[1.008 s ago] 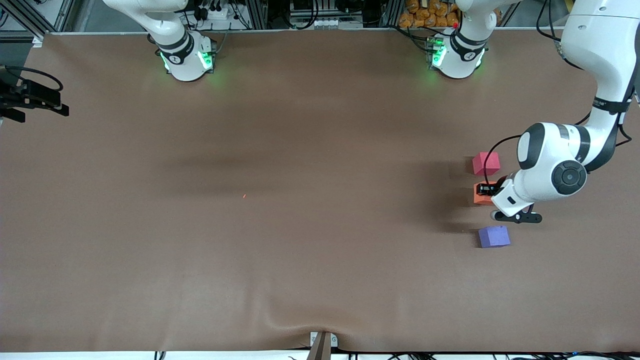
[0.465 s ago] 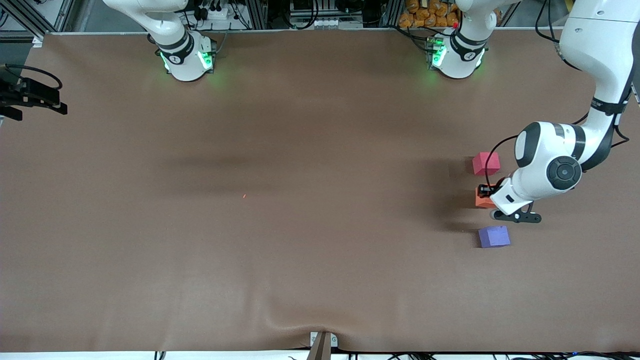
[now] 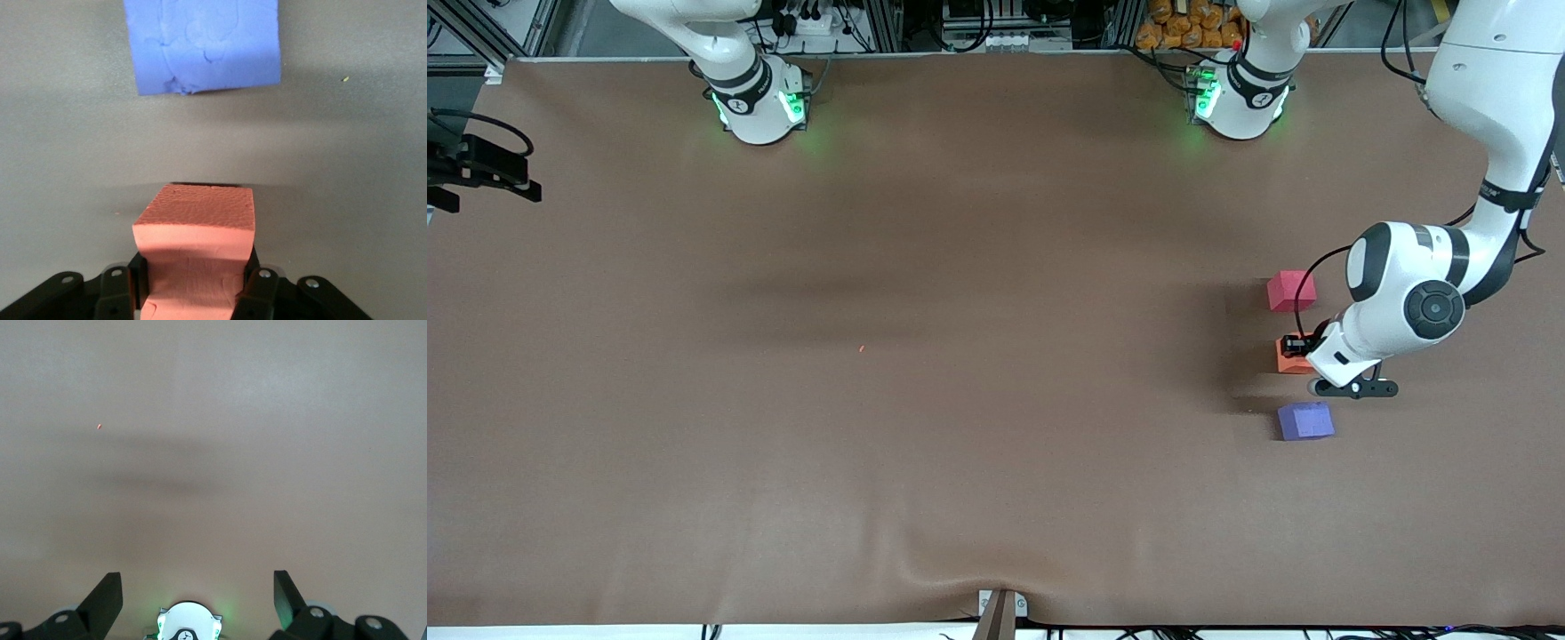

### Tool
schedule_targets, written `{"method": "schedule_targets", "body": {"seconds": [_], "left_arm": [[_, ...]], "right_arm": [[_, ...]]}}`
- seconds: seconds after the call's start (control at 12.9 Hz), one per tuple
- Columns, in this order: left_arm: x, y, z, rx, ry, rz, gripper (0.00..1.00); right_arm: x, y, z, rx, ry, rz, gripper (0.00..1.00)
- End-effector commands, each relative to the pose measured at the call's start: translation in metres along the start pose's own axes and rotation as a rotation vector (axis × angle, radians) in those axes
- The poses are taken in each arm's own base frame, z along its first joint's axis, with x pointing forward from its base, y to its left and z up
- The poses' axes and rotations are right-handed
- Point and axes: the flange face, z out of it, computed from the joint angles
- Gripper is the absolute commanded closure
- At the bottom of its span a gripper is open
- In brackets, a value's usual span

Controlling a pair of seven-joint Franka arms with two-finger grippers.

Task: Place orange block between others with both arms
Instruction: 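Lower the orange block between the pink and purple blocks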

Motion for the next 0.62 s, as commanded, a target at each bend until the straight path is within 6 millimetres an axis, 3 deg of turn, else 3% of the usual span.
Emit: {"method": "schedule_targets", "body": {"seconds": [0.0, 0.16, 0.23, 0.31, 0.39, 0.54], "left_arm": [[0.0008, 0.0011, 0.007, 0.021, 0.016, 0.007, 1.0], [0.0019, 0.0001, 0.0096, 0.034, 0.016, 0.019, 1.0], [0.0025, 0.0008, 0.0088, 0.033, 0.017, 0.019, 0.87], [0.0028, -0.001, 0.0091, 0.031, 0.017, 0.007, 0.3], [0.0047, -0.0022, 0.0097, 0.027, 0.017, -0.011, 0.0], [0.0058, -0.002, 0.0074, 0.027, 0.019, -0.026, 0.0]], "right_arm": [[-0.0057, 0.0024, -0.0095, -0.006, 0.008, 0.009, 0.0], [-0.006, 0.0039, -0.0096, -0.006, 0.008, 0.012, 0.0], [-0.006, 0.0039, -0.0096, -0.006, 0.008, 0.012, 0.0], [-0.006, 0.0039, -0.0096, -0.006, 0.008, 0.012, 0.0], [-0.006, 0.0039, -0.0096, -0.006, 0.008, 0.012, 0.0], [-0.006, 0.0041, -0.0096, -0.007, 0.008, 0.013, 0.0]]}}
